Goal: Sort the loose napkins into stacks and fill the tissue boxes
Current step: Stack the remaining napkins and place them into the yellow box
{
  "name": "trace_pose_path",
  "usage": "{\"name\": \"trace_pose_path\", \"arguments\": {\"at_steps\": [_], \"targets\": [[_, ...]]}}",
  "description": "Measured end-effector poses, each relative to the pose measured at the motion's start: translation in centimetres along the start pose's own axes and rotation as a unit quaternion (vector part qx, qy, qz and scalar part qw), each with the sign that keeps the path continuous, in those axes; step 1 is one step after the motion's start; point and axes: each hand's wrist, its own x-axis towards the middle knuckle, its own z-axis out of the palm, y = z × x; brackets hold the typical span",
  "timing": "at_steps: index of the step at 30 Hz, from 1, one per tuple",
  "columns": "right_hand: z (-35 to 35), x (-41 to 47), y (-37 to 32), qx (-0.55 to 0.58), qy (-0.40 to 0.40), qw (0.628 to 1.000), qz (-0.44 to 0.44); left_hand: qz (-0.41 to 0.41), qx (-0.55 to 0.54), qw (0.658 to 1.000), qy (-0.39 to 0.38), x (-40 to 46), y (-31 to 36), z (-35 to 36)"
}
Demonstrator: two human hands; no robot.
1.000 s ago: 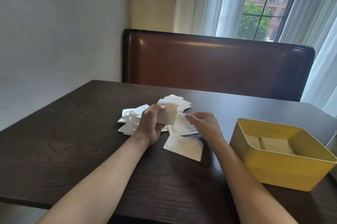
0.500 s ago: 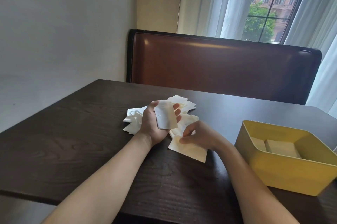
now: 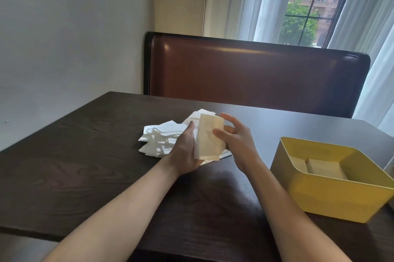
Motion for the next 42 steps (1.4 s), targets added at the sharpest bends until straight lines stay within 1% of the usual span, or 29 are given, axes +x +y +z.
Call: {"name": "trace_pose_path", "arguments": {"at_steps": [3,5,9,12,15,17,18,20,21,22,23,24,25,27,28,29,30,32,33,34,37,39,42], "targets": [[0.0,-0.1,0.1,-0.07,0.013,0.997,-0.01,-0.006,-0.001,1.0,-0.019,-0.3,-0.3,0.3],[0.1,-0.4,-0.1,-0.098,0.005,0.995,-0.004,-0.001,0.011,1.0,-0.029,-0.4,-0.3,0.4],[0.1,-0.5,-0.2,-0.091,-0.013,0.996,0.022,0.011,0.031,0.998,-0.045,-0.5,-0.4,0.4],[0.2,-0.5,-0.3,-0.108,-0.01,0.994,0.018,0.017,0.035,0.998,-0.057,-0.5,-0.5,0.3],[0.4,-0.5,-0.1,-0.121,-0.011,0.993,0.01,0.026,0.065,0.995,-0.072,-0.4,-0.6,0.0],[0.4,-0.3,0.1,-0.129,0.009,0.992,0.003,0.025,0.075,0.996,-0.045,-0.2,-0.7,0.0],[0.2,-0.1,0.3,-0.123,0.026,0.992,0.002,0.022,0.063,0.997,-0.026,-0.2,-0.6,0.0],[-0.2,0.4,0.6,-0.093,0.074,0.993,0.001,0.032,0.012,0.999,0.01,0.0,0.1,-0.3],[-0.6,0.6,0.9,-0.105,0.102,0.989,-0.004,0.044,-0.018,0.999,0.026,0.2,0.6,-0.6],[-0.9,0.7,1.2,-0.142,0.122,0.982,-0.012,0.06,-0.048,0.996,0.043,0.3,1.1,-1.0],[-1.2,0.8,1.5,-0.193,0.126,0.973,-0.017,0.074,-0.077,0.992,0.062,0.4,1.6,-1.3],[-1.3,1.0,1.9,-0.248,0.112,0.962,-0.018,0.085,-0.106,0.988,0.074,0.5,1.9,-1.7],[-1.3,1.1,2.3,-0.309,0.081,0.948,-0.008,0.09,-0.13,0.984,0.085,0.5,2.1,-2.0],[-1.0,1.3,2.8,-0.434,0.011,0.9,0.032,0.087,-0.154,0.979,0.097,0.4,2.3,-2.1],[-0.8,1.4,3.0,-0.47,-0.006,0.881,0.046,0.084,-0.16,0.979,0.099,0.4,2.3,-2.1],[-0.6,1.5,3.0,-0.477,-0.008,0.878,0.05,0.081,-0.16,0.978,0.102,0.4,2.3,-2.0],[-0.5,1.5,3.0,-0.454,0.001,0.889,0.048,0.082,-0.155,0.979,0.102,0.4,2.2,-2.0],[-0.6,1.4,2.9,-0.351,0.033,0.935,0.038,0.088,-0.142,0.981,0.096,0.4,2.3,-2.1],[-0.7,1.3,2.8,-0.307,0.043,0.95,0.03,0.087,-0.137,0.982,0.093,0.3,2.3,-2.1],[-0.9,1.1,2.7,-0.286,0.053,0.956,0.023,0.086,-0.134,0.983,0.09,0.3,2.2,-2.1],[-1.2,1.0,2.6,-0.274,0.089,0.958,-0.005,0.079,-0.125,0.985,0.083,0.1,2.1,-2.0],[-1.2,1.0,2.5,-0.254,0.107,0.961,-0.007,0.079,-0.118,0.986,0.085,0.1,2.0,-1.9],[-1.3,1.0,1.8,-0.188,0.13,0.973,-0.03,0.077,-0.111,0.987,0.09,0.1,2.1,-1.9]]}}
